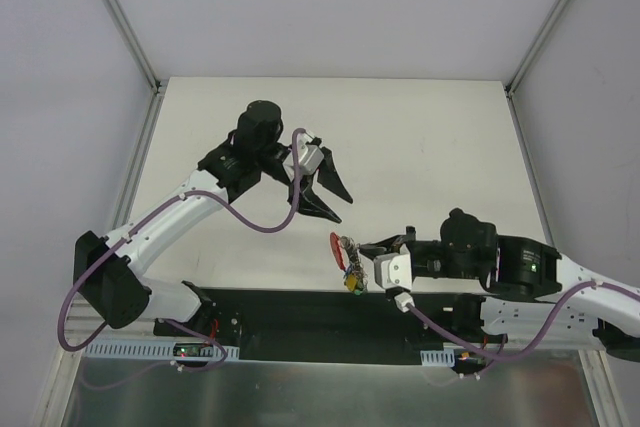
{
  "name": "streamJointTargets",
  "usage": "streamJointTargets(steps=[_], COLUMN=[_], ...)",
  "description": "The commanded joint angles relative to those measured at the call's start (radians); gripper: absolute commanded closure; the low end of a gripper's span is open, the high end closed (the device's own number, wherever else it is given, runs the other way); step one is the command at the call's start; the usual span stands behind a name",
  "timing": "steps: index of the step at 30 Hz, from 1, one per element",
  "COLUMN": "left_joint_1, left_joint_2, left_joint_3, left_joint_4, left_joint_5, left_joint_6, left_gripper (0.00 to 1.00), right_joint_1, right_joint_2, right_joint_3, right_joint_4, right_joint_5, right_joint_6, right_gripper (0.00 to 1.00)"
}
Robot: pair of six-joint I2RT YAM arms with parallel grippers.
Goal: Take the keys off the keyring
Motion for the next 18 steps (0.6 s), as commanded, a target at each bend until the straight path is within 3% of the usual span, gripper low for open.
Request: streamJointTargets(steps=[1,10,18], left_joint_1=[-0.001,-0.009,-0.042], left_joint_2=[0.035,-0.009,0.024], left_joint_3=[0.063,0.028,0.068], left_joint_4=[0.024,0.022,0.024], left_joint_5=[0.198,0.164,0.204], left_joint_6=[0.032,0.041,0.013], left_gripper=[0.54,0.51,0.44], right_joint_1=[-0.010,-0.019,-0.047], right_joint_2=[0.011,0.057,0.159], right_joint_3=[0.106,0.242,0.356], right_joint_4=[-0.060,-0.254,-0.424], right_joint_5=[-0.068,-0.100,-0.259], right_joint_6=[-0.049,-0.181,-0.261], right_gripper=[0.99,0.99,0.99])
